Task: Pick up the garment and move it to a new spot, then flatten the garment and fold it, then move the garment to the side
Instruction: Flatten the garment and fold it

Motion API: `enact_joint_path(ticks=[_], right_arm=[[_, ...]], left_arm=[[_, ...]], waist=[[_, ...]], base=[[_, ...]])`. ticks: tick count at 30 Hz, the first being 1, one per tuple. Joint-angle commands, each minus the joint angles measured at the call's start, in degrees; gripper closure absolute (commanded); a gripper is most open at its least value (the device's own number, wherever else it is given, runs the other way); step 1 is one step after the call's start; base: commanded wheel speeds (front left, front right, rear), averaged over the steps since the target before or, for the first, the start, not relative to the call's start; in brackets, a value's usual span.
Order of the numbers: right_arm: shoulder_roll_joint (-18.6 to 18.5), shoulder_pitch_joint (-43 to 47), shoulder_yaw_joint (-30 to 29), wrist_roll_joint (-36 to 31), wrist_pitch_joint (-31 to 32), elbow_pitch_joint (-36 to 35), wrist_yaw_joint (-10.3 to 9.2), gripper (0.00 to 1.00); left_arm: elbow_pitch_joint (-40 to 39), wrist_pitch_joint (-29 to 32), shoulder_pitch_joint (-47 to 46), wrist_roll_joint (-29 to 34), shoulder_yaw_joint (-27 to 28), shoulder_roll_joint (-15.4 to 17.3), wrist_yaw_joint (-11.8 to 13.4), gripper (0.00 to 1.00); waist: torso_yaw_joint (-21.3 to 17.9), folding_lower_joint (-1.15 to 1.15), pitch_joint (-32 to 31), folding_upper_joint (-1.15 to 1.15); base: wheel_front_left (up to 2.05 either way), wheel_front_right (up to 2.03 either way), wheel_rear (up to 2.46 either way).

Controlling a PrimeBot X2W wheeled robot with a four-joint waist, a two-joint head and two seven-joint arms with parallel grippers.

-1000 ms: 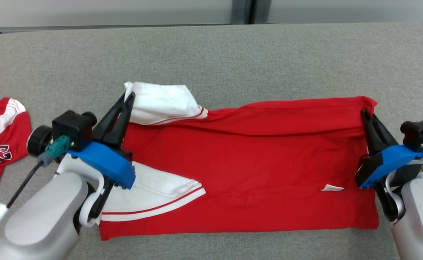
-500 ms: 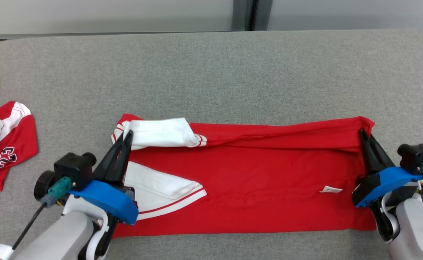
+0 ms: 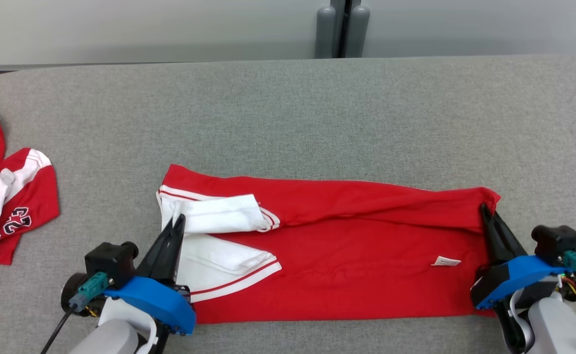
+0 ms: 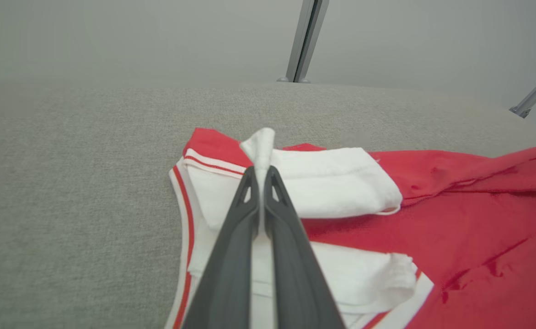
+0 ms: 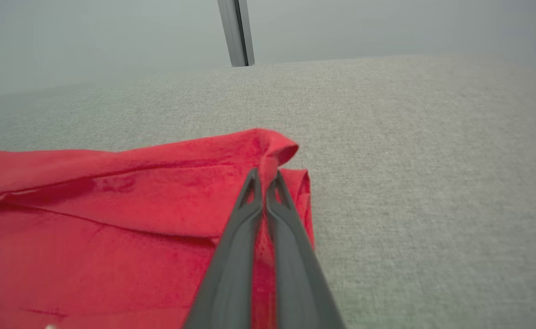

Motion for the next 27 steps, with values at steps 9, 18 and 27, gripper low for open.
enact_joint_path(ticks=[9, 18, 27], right_arm=[[0.18, 2.75, 0.02, 1.57, -0.62, -1.67, 0.01, 0.00], [-0.14, 5.33, -2.85, 1.39, -0.67, -8.11, 0.01, 0.00], [-0.40, 3.62, -5.65, 2.02, -0.68, -10.03, 0.01, 0.00]], left_arm=[[1.26, -0.31, 3.87, 3.14, 5.14, -2.03, 0.30, 0.00], [-2.57, -0.32, 9.50, 11.94, 17.49, -6.65, 0.49, 0.00], [-7.84, -0.33, 15.05, 24.36, 30.76, -13.62, -2.35, 0.00]], waist=[[0.18, 0.00, -1.54, 0.00], [0.15, 0.00, -2.67, 0.00], [0.86, 0.00, -2.51, 0.00]], base=[[0.00, 0.00, 0.00], [0.00, 0.00, 0.00], [0.00, 0.00, 0.00]])
